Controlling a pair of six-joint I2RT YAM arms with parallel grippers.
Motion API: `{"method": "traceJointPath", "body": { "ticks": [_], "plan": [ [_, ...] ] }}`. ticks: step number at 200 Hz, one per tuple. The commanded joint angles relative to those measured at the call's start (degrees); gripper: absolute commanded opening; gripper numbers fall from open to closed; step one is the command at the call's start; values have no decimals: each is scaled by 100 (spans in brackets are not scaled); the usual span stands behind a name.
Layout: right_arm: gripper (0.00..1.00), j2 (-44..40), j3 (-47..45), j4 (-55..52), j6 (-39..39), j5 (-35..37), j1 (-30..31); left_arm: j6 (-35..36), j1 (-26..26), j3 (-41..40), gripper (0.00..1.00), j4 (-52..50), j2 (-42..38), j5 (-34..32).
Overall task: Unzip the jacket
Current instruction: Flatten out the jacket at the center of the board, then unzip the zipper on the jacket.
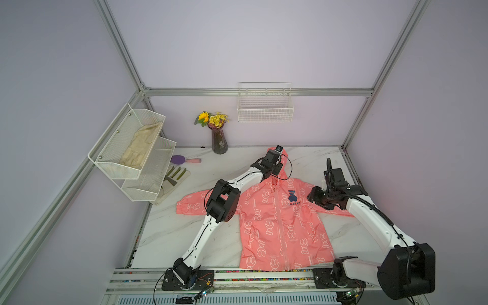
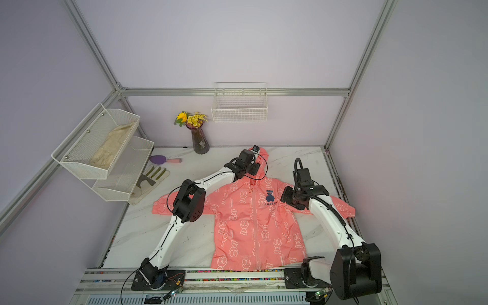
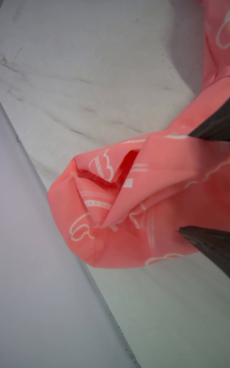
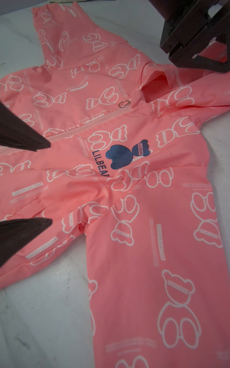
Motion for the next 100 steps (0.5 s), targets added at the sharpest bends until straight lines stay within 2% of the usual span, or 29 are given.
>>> {"method": "traceJointPath", "body": {
  "ticks": [1,28,62,100],
  "plan": [
    [57,25,-81,94,-88,19,-11,-98,78,-114,61,271,-535,-25],
    [57,71,-63,76,-123,2,-13,-110,97,-127,62,256,-564,-15],
    [57,121,-62,84,-159,-20,-9,-192,156,-178,71,307,-661,35],
    [57,160,-40,83,-184,-34,-9,-432,319,-244,69,333,-719,200]
  ]
}}
